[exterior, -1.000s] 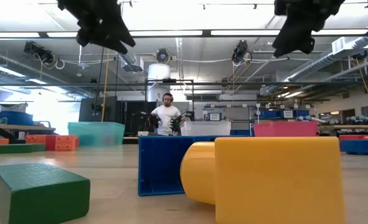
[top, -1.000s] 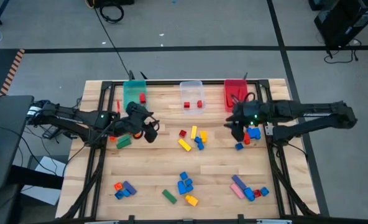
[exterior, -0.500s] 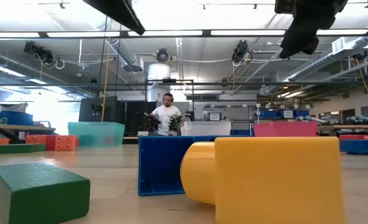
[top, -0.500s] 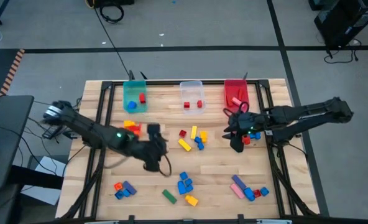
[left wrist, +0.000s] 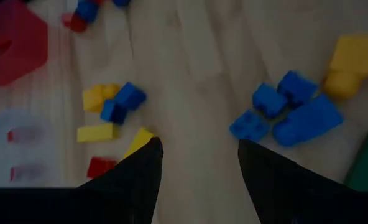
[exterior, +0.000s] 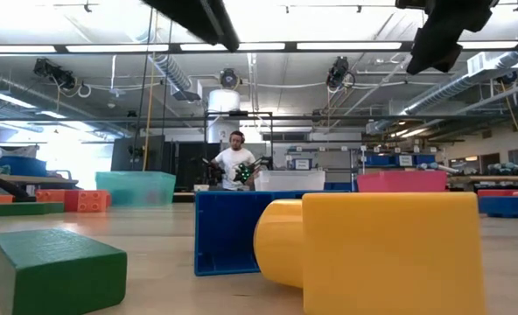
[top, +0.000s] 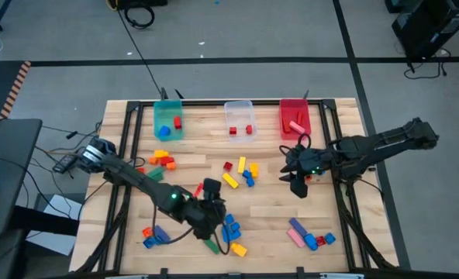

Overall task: Sort blocks by size
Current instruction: Put the blue four-stud game piece into the transparent bin

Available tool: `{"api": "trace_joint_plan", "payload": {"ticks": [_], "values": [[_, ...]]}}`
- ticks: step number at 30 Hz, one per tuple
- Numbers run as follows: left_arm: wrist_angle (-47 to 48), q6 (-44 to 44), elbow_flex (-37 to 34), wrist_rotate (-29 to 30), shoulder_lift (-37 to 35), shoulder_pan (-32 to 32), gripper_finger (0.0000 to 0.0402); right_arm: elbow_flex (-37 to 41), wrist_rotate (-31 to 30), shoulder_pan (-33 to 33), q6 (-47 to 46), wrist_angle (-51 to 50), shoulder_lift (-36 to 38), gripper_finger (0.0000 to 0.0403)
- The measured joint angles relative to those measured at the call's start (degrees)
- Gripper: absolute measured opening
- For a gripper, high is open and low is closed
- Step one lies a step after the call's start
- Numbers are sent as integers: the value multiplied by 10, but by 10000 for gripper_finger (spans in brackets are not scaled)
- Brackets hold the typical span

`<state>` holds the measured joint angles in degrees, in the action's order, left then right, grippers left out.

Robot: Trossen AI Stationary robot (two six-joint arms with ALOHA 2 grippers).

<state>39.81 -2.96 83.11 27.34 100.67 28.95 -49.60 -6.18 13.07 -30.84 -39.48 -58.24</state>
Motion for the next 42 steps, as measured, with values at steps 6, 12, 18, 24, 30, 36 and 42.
{"api": "trace_joint_plan", "payload": {"ticks": [6,12,18,24,30,36,42], "values": [[-56,56,1,-72,25,-7,219,0,-1,13,-6,0,0,158],[-77,77,0,-128,64,-8,218,0,-2,27,-13,-2,0,158],[-81,101,0,-132,78,-30,218,0,-2,43,-35,-3,0,158],[-69,102,-1,-195,107,-66,218,0,-2,61,-53,-2,0,158],[-98,84,-2,-247,134,-80,218,0,-21,80,-72,-3,0,158],[-88,88,-2,-244,135,-82,218,0,-38,92,-72,-3,0,158],[-73,132,-2,-255,156,-85,218,0,-49,92,-72,-1,0,158]]}}
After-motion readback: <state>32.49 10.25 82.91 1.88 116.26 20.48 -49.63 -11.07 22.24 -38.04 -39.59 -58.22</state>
